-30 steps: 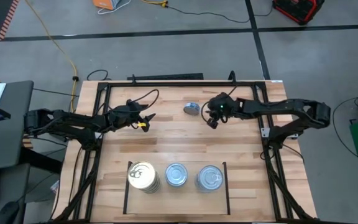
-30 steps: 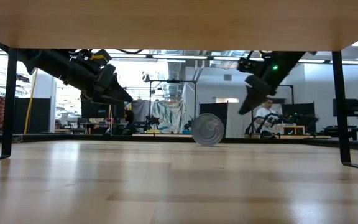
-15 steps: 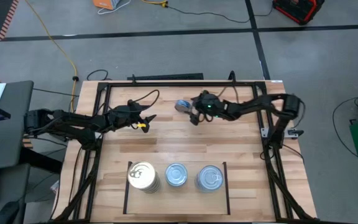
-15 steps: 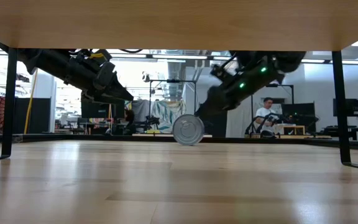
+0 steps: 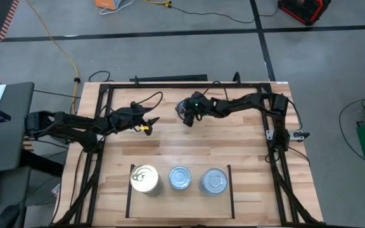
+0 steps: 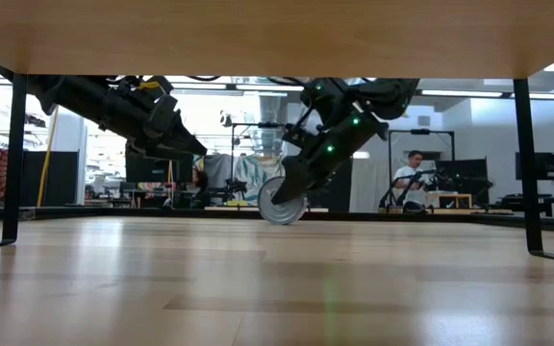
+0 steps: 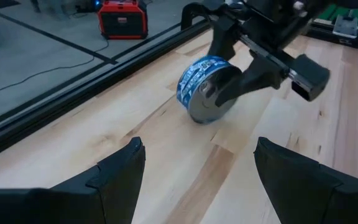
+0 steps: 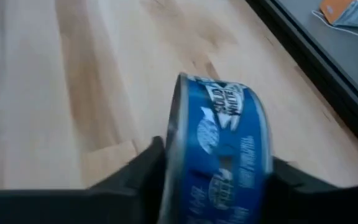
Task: Stack canned seafood by type on shelf
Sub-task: Put the blue tuna can on the top of the left stacked tuna cans on the shelf
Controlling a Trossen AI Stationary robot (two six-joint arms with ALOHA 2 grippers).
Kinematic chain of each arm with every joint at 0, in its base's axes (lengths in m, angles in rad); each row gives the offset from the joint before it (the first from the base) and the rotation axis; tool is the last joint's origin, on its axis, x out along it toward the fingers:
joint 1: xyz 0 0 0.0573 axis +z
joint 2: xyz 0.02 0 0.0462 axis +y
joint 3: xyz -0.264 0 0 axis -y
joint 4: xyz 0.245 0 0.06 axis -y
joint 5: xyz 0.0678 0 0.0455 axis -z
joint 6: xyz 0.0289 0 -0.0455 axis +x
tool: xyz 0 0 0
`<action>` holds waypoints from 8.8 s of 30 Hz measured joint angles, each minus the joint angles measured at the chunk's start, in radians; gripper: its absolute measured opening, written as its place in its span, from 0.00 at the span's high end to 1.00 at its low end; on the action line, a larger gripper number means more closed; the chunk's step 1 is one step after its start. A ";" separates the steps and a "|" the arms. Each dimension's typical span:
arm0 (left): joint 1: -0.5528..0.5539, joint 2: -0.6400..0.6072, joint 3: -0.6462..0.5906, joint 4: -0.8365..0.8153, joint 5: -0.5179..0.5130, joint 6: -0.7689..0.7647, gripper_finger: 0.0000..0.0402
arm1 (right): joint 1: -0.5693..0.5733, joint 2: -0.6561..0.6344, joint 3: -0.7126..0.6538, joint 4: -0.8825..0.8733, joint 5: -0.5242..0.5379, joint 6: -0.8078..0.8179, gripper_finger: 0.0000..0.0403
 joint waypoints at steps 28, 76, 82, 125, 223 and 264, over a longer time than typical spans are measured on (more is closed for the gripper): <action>-0.040 -0.023 0.029 0.121 0.120 0.027 0.28 | -0.006 -0.798 0.002 -0.644 -0.410 0.330 0.62; -0.600 -0.115 0.382 -0.333 -0.547 0.241 0.28 | 0.508 -0.640 0.358 -0.880 -0.855 0.919 0.59; -0.607 -0.115 0.382 -0.341 -0.550 0.215 0.28 | 0.515 -0.590 0.384 -0.911 -0.856 0.919 0.55; -0.608 -0.115 0.382 -0.352 -0.553 0.189 0.28 | 0.569 -0.541 0.407 -0.846 -0.828 0.971 0.52; -0.674 -0.116 0.381 -0.448 -0.501 -0.041 0.28 | 1.438 -0.277 -0.092 -1.225 -0.294 1.254 0.37; -0.133 -0.129 0.376 -0.595 -0.030 0.323 0.28 | 0.735 -0.922 -0.550 -0.987 0.617 0.998 0.37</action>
